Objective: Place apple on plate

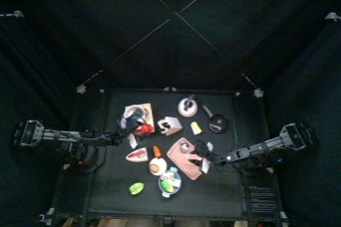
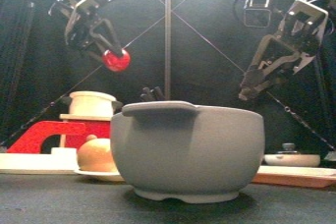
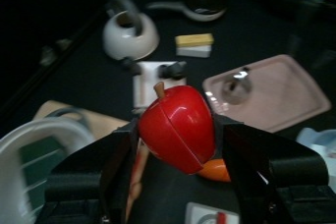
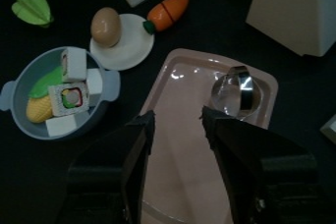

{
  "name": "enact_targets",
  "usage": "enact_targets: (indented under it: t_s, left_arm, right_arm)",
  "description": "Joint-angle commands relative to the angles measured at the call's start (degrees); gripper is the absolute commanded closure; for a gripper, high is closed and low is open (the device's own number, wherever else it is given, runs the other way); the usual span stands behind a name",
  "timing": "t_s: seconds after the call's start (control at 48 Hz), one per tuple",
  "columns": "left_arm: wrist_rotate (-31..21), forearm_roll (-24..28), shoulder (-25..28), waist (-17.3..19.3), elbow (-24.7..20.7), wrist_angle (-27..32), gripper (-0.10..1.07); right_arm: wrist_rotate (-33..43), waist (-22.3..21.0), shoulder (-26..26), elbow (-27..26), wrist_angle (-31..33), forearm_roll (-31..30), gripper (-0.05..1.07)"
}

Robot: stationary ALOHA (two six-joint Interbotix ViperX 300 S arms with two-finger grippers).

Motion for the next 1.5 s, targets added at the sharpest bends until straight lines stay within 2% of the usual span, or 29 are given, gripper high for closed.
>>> enact_targets:
  t_s: [0.0,0.188,0.375,0.542,0.708,0.938,1.167,1.479]
  left_arm:
    - [-0.18,0.53,4.22,-1.05,-3.52,-3.6,0.2]
    - [-0.18,0.53,11.95,-2.29,-7.91,-8.79,0.2]
    - [0.0,2.55,19.69,-2.29,-12.66,-9.84,0.2]
    - [0.0,5.63,26.46,-2.37,-17.58,-11.95,0.2]
    - [0.0,5.63,31.55,-2.11,-22.06,-12.74,0.2]
    - [0.18,5.8,38.32,-1.93,-25.58,-13.01,0.2]
    - [0.18,5.8,42.01,-2.02,-28.04,-13.01,0.2]
    - [0.35,5.8,44.3,-1.93,-28.39,-13.1,0.19]
  right_arm:
    - [-0.09,0.0,-1.67,0.26,0.53,2.2,0.22]
    - [-0.09,0.44,-4.04,2.55,1.05,5.89,0.22]
    - [-0.09,1.67,-5.8,4.66,1.85,9.84,0.22]
    - [-0.09,2.37,-6.33,5.45,2.55,10.9,0.22]
    - [-0.09,3.08,-6.33,5.98,2.81,11.78,0.22]
    - [-0.09,3.6,-6.33,6.94,3.96,14.24,0.22]
    - [-0.09,3.6,-6.33,7.03,4.92,14.77,0.22]
    - [-0.09,3.6,-6.42,7.03,5.01,14.59,0.22]
